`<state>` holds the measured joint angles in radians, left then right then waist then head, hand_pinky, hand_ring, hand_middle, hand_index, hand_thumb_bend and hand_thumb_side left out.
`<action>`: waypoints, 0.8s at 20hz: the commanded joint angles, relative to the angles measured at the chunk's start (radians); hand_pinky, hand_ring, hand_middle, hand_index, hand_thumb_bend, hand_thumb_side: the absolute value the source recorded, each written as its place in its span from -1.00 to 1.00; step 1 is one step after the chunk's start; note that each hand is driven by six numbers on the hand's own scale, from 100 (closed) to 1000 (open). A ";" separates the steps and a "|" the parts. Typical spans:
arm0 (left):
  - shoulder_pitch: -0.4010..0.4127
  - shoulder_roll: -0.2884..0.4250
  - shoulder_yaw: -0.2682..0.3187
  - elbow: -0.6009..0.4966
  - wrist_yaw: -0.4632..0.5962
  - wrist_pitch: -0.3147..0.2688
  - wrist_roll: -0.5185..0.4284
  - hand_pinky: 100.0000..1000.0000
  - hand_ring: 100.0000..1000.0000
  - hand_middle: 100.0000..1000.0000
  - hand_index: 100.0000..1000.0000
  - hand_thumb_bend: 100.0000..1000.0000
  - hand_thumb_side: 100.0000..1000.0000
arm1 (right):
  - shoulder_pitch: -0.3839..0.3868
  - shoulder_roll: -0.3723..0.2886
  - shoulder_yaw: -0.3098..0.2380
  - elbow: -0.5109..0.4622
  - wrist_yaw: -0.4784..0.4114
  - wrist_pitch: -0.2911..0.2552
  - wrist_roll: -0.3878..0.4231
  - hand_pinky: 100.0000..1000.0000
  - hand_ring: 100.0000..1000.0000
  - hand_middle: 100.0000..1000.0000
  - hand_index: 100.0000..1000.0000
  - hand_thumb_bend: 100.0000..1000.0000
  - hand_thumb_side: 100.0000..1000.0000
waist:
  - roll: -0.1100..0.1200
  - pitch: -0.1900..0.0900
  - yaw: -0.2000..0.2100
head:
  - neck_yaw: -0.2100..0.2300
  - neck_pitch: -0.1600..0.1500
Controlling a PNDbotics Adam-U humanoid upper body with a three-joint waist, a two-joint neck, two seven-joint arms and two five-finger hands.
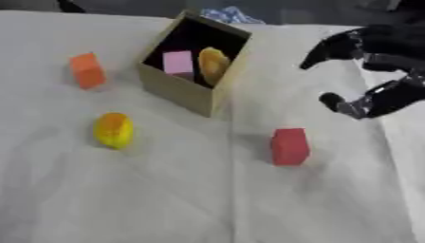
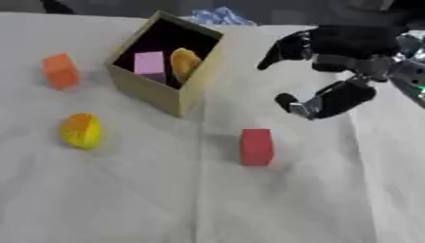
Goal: Pick up objects on the table and place them in the box.
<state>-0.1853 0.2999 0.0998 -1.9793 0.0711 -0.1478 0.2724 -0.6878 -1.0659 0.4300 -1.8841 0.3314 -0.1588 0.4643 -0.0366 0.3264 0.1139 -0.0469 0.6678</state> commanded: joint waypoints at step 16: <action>-0.003 0.018 0.002 -0.021 0.006 -0.002 -0.007 0.58 0.11 0.21 0.58 -0.34 0.31 | 0.005 -0.036 0.050 -0.075 -0.010 0.154 0.058 0.79 0.79 0.66 0.81 -0.89 -0.02 | 0.011 -0.019 -0.010 | -0.002 0.001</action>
<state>-0.1850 0.2999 0.0991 -1.9793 0.0744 -0.1492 0.2683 -0.6688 -1.0853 0.4879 -1.9599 0.3162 -0.0099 0.5249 -0.0274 0.3264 0.1045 -0.0472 0.6684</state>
